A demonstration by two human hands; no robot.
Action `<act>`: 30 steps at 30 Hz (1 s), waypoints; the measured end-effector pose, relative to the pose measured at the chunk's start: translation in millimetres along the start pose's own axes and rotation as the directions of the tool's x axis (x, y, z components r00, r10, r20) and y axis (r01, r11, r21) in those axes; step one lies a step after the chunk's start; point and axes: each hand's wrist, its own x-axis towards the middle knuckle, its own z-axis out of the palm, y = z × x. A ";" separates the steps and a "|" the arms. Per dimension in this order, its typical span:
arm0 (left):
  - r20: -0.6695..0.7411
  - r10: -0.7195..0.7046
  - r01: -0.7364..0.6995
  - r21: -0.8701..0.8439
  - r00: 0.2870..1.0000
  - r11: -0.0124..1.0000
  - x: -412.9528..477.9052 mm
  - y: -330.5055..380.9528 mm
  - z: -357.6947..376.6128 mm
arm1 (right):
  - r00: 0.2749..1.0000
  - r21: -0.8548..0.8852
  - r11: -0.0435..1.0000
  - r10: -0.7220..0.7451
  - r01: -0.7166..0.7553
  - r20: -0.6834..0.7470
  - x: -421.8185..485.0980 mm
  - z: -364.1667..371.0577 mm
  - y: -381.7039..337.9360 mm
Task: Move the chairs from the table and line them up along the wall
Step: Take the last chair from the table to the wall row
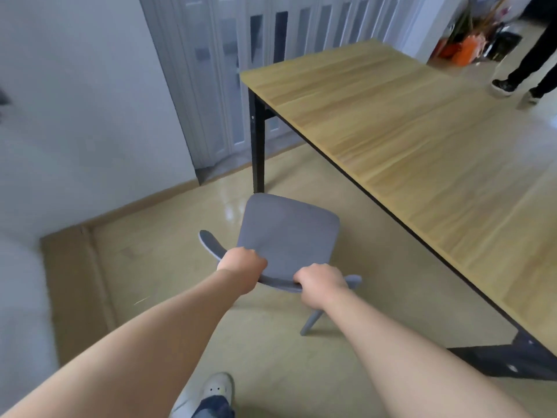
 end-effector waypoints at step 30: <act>0.039 -0.195 0.199 -0.197 0.980 0.960 -221.2 365.4 76.2 | 0.943 -0.244 0.912 -0.330 0.329 0.039 -288.4 191.1 160.7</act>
